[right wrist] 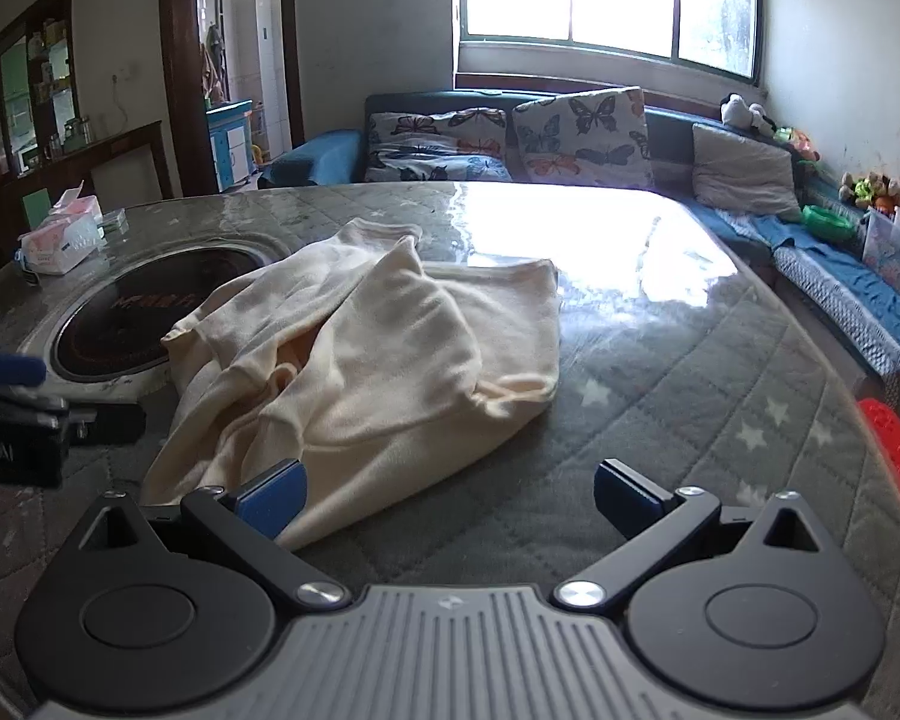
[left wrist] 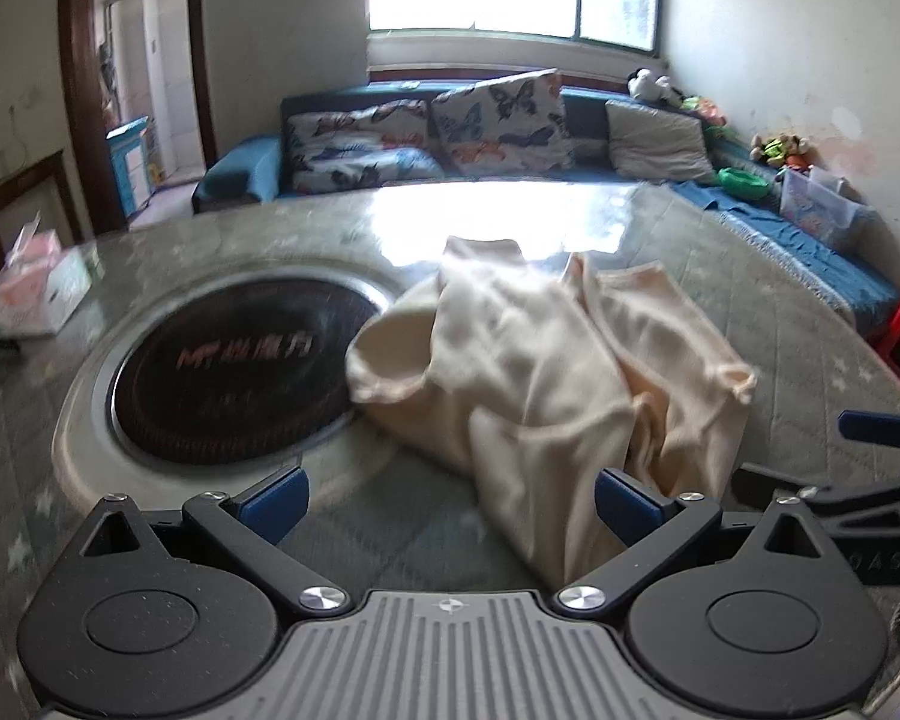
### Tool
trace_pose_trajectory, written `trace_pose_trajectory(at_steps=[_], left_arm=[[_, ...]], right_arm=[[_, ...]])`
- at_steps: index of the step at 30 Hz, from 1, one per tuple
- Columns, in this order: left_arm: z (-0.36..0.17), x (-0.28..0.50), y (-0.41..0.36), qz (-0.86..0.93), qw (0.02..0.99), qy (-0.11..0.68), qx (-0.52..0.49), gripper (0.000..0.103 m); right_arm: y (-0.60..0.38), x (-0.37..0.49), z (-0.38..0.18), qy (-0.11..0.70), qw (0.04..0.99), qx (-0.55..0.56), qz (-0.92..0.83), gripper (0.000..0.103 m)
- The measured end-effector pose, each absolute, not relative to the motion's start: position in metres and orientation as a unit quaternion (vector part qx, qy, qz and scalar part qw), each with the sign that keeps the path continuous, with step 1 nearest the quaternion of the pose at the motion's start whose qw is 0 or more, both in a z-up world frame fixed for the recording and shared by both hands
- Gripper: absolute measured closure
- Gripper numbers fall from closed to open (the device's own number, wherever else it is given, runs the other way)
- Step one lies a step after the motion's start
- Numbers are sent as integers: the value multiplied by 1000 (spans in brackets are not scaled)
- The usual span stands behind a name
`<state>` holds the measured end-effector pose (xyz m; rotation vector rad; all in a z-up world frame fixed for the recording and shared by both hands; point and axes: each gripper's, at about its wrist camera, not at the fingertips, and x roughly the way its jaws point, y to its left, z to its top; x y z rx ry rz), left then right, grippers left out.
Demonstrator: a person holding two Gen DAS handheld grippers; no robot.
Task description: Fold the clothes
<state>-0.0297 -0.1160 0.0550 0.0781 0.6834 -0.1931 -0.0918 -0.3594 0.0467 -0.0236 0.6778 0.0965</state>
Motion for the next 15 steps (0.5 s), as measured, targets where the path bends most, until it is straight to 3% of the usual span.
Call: trace_pose_trajectory(at_steps=[6,11,15], left_arm=[[67,-3,-130,-127,941,311,48,3],[66,18,-145,-168,934,311,53,24],[59,30,-155,-203,923,323,58,28]], right_arm=[[-365,-73,53,331,942,-16,50,4],[-371,-58,57,327,944,-20,43,7],[-376,-48,62,322,946,-21,40,8]])
